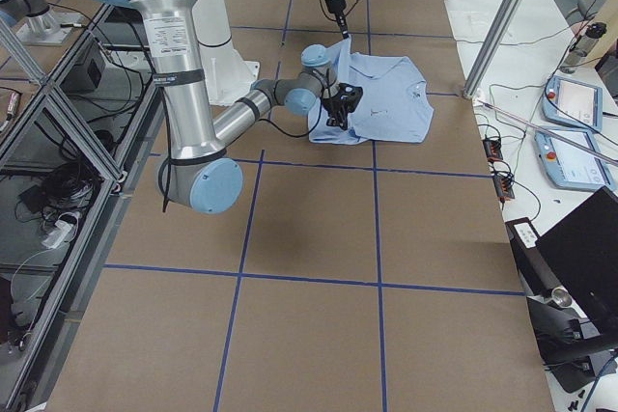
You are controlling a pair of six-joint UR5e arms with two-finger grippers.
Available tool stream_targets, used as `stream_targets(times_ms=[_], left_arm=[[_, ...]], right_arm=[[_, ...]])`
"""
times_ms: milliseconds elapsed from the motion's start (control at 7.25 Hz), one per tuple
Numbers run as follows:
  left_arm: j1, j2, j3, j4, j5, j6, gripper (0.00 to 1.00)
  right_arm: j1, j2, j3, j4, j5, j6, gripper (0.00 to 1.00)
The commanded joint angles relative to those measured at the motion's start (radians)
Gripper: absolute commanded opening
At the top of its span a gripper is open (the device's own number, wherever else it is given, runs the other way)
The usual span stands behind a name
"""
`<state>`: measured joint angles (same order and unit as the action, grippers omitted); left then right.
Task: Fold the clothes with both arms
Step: 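Lift the hem with both grippers and fold it up onto the collar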
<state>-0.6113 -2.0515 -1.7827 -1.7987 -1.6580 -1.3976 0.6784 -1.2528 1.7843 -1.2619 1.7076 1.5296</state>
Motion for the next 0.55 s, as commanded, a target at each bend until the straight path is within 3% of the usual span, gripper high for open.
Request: stream_targets(times_ms=[0,414], left_arm=[[-0.076,-0.114,0.258,-0.15,0.023,0.015,0.0],[-0.11,-0.183,0.383,-0.221,0.112,0.022,0.0]], right_arm=[[0.12,0.252,-0.316,-0.019,0.017,-0.109,0.0],[0.145,0.41,-0.54,-0.017,0.015,-0.157,0.0]])
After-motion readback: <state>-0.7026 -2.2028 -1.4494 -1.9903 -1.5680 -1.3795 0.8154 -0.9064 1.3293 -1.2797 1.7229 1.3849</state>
